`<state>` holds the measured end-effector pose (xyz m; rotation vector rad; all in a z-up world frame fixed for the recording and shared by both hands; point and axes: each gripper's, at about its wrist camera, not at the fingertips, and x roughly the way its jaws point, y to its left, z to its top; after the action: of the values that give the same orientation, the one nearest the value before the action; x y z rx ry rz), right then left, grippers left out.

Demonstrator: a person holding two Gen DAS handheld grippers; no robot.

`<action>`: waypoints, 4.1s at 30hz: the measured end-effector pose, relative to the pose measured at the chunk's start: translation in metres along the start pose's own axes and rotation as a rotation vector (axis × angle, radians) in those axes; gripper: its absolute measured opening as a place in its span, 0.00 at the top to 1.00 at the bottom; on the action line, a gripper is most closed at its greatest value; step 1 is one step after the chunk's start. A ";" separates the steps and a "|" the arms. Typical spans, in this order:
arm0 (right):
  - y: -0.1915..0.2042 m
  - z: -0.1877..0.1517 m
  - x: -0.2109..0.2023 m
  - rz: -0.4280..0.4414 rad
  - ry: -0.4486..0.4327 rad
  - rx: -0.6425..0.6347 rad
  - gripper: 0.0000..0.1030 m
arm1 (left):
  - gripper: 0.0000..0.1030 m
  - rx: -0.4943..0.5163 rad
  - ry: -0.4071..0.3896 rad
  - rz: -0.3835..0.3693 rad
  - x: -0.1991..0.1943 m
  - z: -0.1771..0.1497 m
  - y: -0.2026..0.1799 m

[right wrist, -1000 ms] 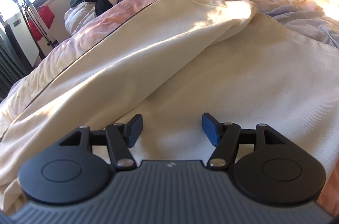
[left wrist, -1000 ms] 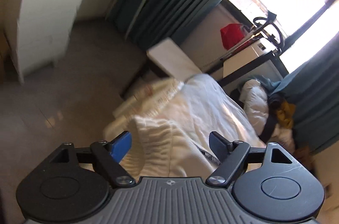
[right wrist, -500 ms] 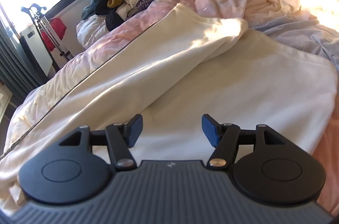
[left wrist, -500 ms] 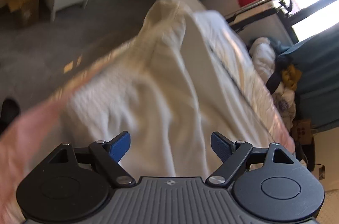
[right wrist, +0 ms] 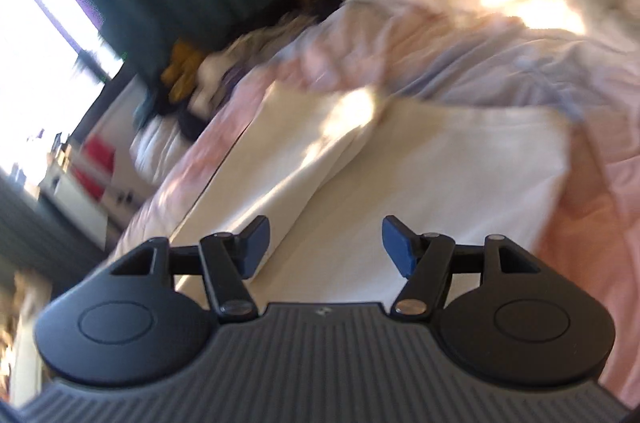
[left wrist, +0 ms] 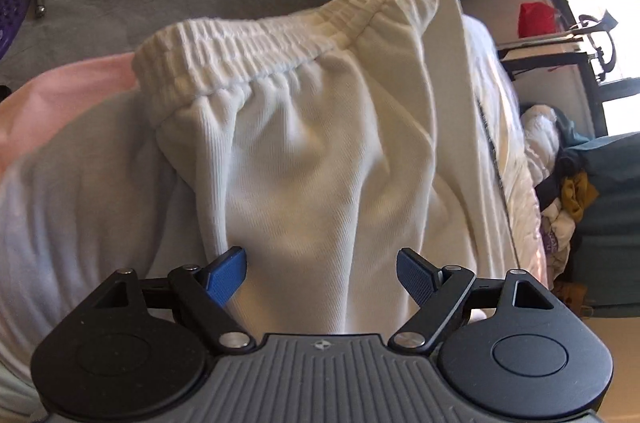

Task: Fold clothes

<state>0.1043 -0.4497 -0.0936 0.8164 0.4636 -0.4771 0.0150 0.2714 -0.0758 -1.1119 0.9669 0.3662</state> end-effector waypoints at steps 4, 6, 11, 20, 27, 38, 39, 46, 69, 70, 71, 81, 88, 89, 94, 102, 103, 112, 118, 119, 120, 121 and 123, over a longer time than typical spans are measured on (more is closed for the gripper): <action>-0.040 0.023 -0.005 -0.092 -0.093 0.142 0.36 | 0.19 -0.017 0.002 0.020 -0.010 0.001 0.005; -0.059 0.031 -0.004 -0.151 -0.117 0.203 0.36 | 0.19 -0.030 -0.014 0.047 -0.019 0.002 0.011; -0.096 0.031 0.005 -0.237 -0.107 0.384 0.36 | 0.19 -0.072 -0.013 0.071 -0.028 0.006 0.025; -0.148 0.024 0.012 -0.330 -0.104 0.617 0.36 | 0.34 -0.080 0.025 -0.060 -0.012 0.015 0.023; -0.162 0.020 0.050 -0.197 0.023 0.683 0.37 | 0.73 -0.025 -0.019 -0.145 -0.011 0.016 0.013; -0.135 0.029 0.056 -0.144 -0.032 0.505 0.94 | 0.91 -0.002 -0.180 -0.299 -0.039 0.005 0.020; -0.127 0.032 0.050 -0.146 -0.062 0.456 0.94 | 0.92 -0.028 -0.180 -0.317 -0.042 0.005 0.024; -0.090 0.041 0.005 -0.117 -0.280 0.297 0.95 | 0.92 -0.019 -0.183 -0.360 -0.072 0.014 0.040; 0.133 0.093 0.175 -0.108 -0.344 -0.376 0.95 | 0.91 0.065 -0.191 -0.217 0.056 0.177 -0.156; 0.140 0.093 0.197 -0.110 -0.315 -0.380 0.95 | 0.91 0.069 -0.184 -0.198 0.072 0.185 -0.165; 0.145 0.092 0.216 -0.116 -0.293 -0.380 0.95 | 0.91 0.073 -0.175 -0.175 0.088 0.193 -0.172; 0.161 0.067 0.315 -0.112 -0.181 -0.414 0.90 | 0.78 0.180 -0.130 -0.062 0.160 0.221 -0.208; 0.148 0.088 0.274 0.072 -0.079 -0.265 0.71 | 0.21 0.340 -0.201 -0.153 0.115 0.185 -0.210; 0.145 0.089 0.261 0.102 -0.083 -0.249 0.63 | 0.20 0.358 -0.220 -0.189 0.105 0.177 -0.208; 0.099 0.073 0.182 0.239 -0.114 -0.018 0.32 | 0.19 0.255 -0.222 -0.288 0.074 0.125 -0.170; -0.016 0.029 0.127 0.324 0.007 0.504 0.33 | 0.17 -0.124 -0.071 -0.357 0.103 0.086 -0.071; -0.023 0.027 0.130 0.331 0.038 0.526 0.33 | 0.17 -0.150 -0.058 -0.375 0.109 0.088 -0.065; -0.060 0.020 0.171 0.382 0.108 0.585 0.33 | 0.15 -0.109 -0.087 -0.472 0.145 0.107 -0.075; -0.059 0.039 0.196 0.404 0.049 0.481 0.33 | 0.19 -0.049 -0.167 -0.456 0.169 0.114 -0.099; -0.058 0.041 0.201 0.396 0.050 0.461 0.33 | 0.21 -0.043 -0.179 -0.446 0.172 0.114 -0.102; -0.056 0.042 0.208 0.380 0.051 0.447 0.33 | 0.23 -0.043 -0.190 -0.440 0.176 0.115 -0.104; -0.054 0.042 0.213 0.358 0.051 0.434 0.33 | 0.24 -0.052 -0.199 -0.437 0.179 0.115 -0.107; -0.049 0.040 0.221 0.293 0.044 0.380 0.40 | 0.27 -0.065 -0.214 -0.413 0.181 0.116 -0.113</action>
<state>0.2609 -0.5587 -0.2215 1.2424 0.2891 -0.2765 0.2480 0.2869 -0.1425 -1.2701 0.5232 0.1748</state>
